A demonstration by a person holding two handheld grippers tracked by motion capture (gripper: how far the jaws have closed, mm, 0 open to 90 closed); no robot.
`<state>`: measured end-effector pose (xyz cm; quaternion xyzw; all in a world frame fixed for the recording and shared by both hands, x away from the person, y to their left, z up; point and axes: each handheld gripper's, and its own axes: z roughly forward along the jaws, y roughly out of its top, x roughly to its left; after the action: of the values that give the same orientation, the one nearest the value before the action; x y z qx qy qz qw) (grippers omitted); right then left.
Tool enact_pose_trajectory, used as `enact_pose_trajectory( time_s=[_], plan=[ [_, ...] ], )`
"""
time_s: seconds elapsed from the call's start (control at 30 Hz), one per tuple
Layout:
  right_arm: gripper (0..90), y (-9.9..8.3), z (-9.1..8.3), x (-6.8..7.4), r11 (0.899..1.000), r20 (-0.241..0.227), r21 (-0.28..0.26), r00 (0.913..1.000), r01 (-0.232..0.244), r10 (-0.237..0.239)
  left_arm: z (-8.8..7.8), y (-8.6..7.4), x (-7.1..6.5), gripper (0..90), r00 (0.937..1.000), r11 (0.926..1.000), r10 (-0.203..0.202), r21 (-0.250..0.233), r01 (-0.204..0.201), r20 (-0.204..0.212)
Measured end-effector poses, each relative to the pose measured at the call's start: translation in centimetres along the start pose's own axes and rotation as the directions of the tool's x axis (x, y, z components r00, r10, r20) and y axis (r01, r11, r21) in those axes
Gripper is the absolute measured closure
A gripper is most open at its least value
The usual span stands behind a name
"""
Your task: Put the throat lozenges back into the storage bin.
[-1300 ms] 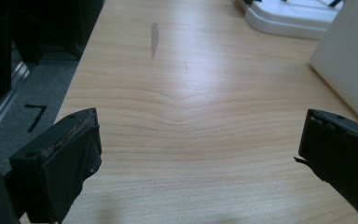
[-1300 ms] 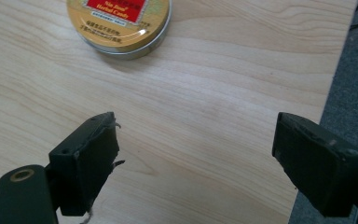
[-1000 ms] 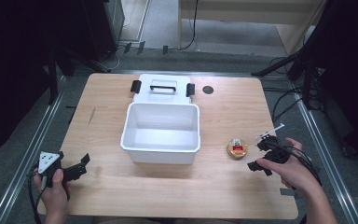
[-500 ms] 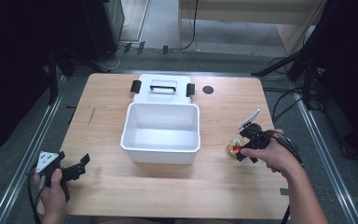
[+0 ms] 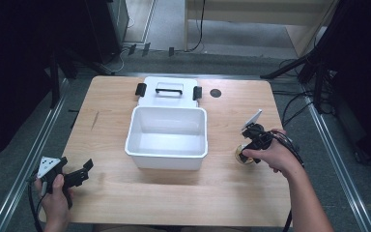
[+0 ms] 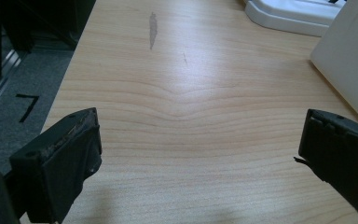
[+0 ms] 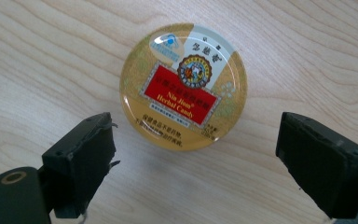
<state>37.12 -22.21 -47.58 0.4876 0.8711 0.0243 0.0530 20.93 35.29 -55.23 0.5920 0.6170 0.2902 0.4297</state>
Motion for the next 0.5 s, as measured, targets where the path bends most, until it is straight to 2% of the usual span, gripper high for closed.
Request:
enact_pose_trajectory(
  time_s=[0.17,0.27,0.5],
  plan=[
    [8.4,0.5,0.5,0.3,1.000,-0.020,0.005,0.9995,-0.022,0.023,0.0,0.0,0.0,0.0,1.0000,1.0000,-0.003,0.000,0.003,0.000],
    [7.7,0.7,0.9,0.5,1.000,-0.019,0.013,0.9996,-0.020,0.020,0.0,0.0,0.0,0.0,1.0000,1.0000,-0.003,-0.001,0.003,0.000],
    [7.3,1.3,1.9,0.5,0.998,-0.030,0.013,0.9976,-0.062,0.063,0.0,0.0,0.0,0.0,1.0000,1.0000,-0.002,-0.001,0.002,0.001]
  ],
)
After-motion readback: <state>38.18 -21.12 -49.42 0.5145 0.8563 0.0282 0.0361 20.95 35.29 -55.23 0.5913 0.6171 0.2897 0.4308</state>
